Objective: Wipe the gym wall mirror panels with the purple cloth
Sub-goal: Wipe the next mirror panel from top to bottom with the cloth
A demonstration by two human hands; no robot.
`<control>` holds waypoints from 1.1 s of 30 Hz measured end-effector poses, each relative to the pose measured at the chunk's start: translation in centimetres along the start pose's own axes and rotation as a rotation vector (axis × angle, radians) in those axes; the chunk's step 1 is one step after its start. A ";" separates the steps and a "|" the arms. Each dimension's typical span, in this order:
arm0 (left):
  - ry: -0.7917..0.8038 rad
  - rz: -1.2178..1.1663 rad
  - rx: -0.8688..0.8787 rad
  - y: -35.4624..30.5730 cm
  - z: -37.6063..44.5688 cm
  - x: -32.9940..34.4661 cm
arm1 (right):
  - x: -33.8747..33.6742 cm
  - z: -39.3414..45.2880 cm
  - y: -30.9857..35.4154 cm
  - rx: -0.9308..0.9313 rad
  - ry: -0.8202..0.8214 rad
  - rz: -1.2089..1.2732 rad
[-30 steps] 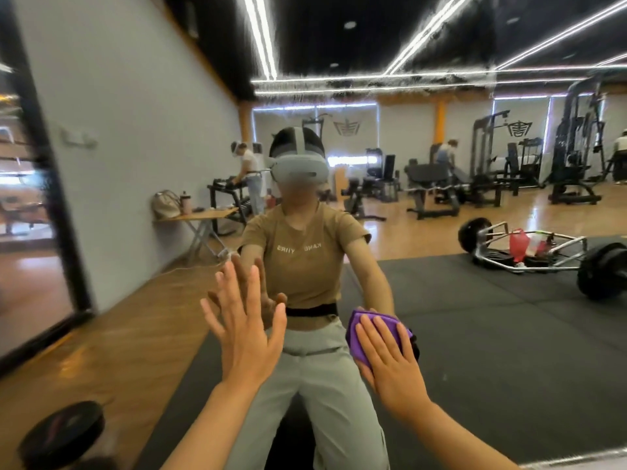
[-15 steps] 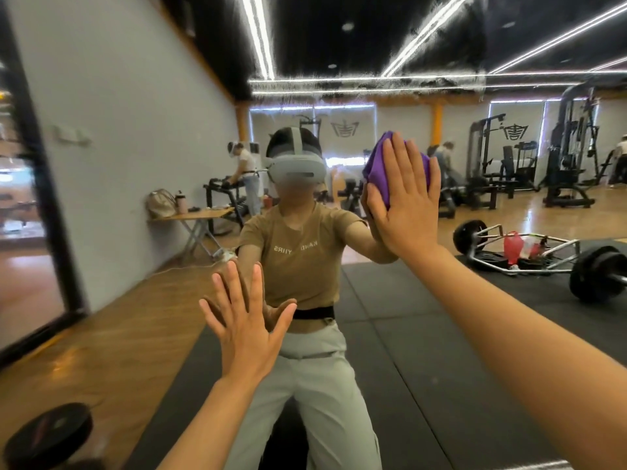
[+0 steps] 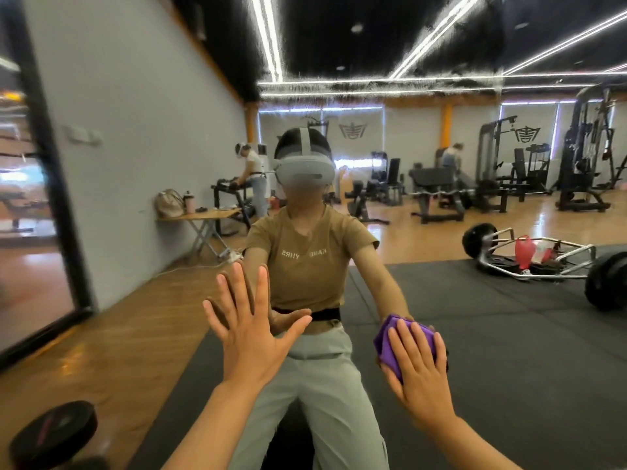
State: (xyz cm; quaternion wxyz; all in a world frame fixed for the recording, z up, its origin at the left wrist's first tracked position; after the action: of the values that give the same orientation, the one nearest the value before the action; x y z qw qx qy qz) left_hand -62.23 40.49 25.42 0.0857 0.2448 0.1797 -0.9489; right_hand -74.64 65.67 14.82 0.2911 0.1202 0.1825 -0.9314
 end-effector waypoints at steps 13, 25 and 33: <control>0.021 0.014 -0.005 -0.1 0.0 -0.1 | -7.2 22.3 -6.6 0.407 -0.194 0.142; -0.039 0.006 0.025 0.2 -0.1 0.2 | -4.8 14.3 -5.3 0.409 -0.207 0.146; -0.022 0.010 0.034 0.0 0.0 0.2 | -1.6 2.0 -2.5 0.190 0.046 0.108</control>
State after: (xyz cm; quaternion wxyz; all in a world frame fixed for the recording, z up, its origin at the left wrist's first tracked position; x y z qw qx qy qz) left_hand -62.36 40.47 25.34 0.0881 0.2368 0.1616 -0.9540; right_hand -75.03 67.58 17.88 0.3237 0.1781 0.0932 -0.9246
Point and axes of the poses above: each hand's wrist, its own z-axis towards the middle knuckle, its own x-axis out of the palm, y = z × x, the point moved 1 cm from there along z, towards the middle knuckle, and after that the axes turned 7 degrees about -x, right-handed, at the moved point
